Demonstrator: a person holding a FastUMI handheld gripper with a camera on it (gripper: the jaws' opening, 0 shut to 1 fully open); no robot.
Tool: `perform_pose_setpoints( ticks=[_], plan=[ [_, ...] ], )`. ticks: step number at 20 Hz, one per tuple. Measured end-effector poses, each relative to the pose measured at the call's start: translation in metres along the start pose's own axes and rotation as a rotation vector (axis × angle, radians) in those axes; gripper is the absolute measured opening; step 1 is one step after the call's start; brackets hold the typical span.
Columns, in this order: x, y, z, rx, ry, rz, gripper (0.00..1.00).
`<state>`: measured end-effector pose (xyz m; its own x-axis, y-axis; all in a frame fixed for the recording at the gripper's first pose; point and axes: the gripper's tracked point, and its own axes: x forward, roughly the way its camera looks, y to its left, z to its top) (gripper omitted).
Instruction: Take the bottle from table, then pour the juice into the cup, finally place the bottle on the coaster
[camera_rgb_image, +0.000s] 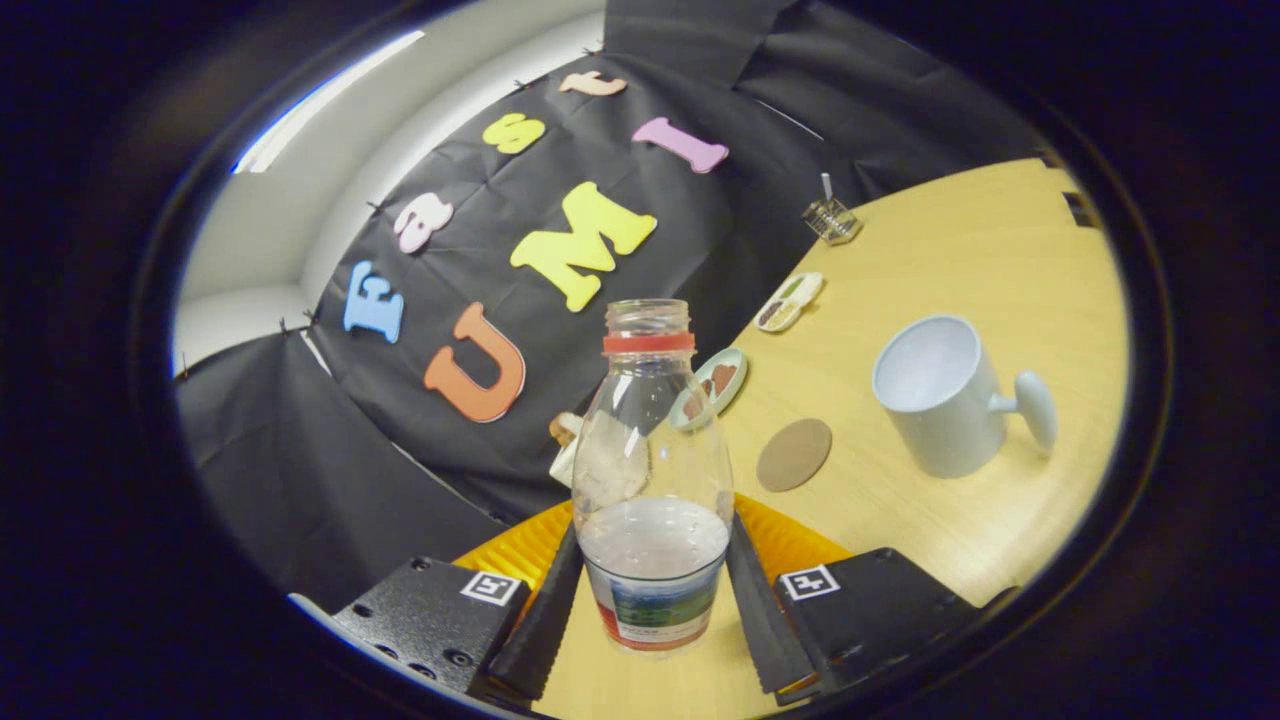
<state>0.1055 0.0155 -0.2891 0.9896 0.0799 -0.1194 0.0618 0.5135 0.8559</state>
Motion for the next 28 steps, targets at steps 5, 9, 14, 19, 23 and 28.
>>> perform_pose_setpoints(
  ticks=[5,9,14,19,23,28],
  plan=[
    [-0.006,-0.001,0.009,0.188,-0.002,0.015,0.79],
    [-0.007,0.003,0.022,0.34,0.007,0.057,0.79],
    [-0.009,0.001,0.034,0.525,0.005,0.077,0.79],
    [-0.011,0.002,0.044,0.644,-0.005,0.098,0.79],
    [-0.014,0.007,0.05,0.689,-0.007,0.115,0.79],
    [-0.017,0.011,0.051,0.764,-0.008,0.137,0.79]
  ],
)
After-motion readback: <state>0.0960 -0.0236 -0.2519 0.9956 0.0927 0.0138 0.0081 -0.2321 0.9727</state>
